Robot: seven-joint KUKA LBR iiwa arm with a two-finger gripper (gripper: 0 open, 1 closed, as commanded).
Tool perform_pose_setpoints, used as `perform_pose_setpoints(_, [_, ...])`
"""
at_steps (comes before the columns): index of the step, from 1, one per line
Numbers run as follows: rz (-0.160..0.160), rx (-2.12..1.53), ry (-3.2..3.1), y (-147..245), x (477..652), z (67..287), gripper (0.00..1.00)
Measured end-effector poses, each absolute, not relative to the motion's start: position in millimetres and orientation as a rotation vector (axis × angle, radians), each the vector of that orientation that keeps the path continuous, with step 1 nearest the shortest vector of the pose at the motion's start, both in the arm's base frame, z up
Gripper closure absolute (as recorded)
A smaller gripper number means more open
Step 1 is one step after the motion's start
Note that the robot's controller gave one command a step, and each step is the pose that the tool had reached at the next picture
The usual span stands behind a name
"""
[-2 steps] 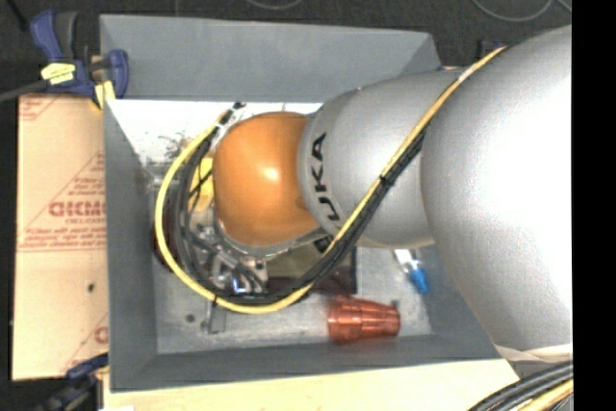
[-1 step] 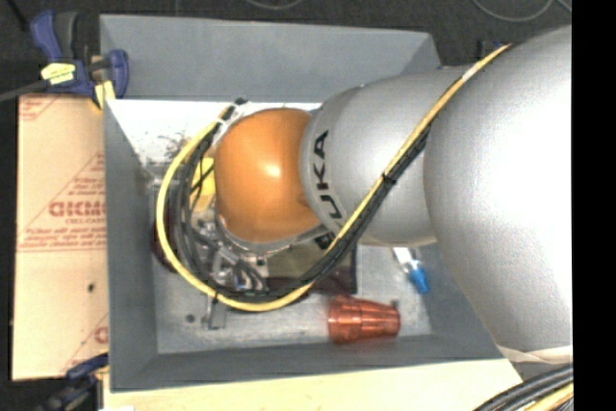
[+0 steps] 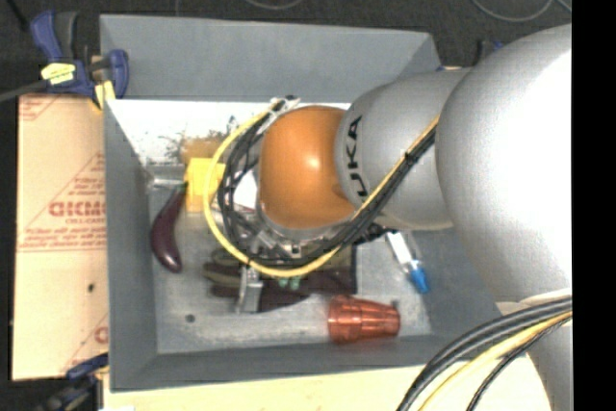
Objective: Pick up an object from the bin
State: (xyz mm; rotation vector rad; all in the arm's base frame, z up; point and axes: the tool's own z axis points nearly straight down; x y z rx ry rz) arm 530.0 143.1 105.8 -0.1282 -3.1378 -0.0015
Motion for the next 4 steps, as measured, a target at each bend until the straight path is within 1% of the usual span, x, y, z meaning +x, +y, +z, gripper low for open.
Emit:
perform_pose_setpoints(1, [0.001, -0.012, -3.141, 116, 539.7, 78, 0.0])
perform_pose_setpoints(2, [-0.003, -0.219, -3.132, 103, 537.1, 72, 0.0])
perform_pose_setpoints(3, [0.0, -0.103, -3.143, 108, 539.4, 75, 0.0])
perform_pose_setpoints(4, [-0.006, -0.216, -3.132, 103, 538.2, 74, 1.0])
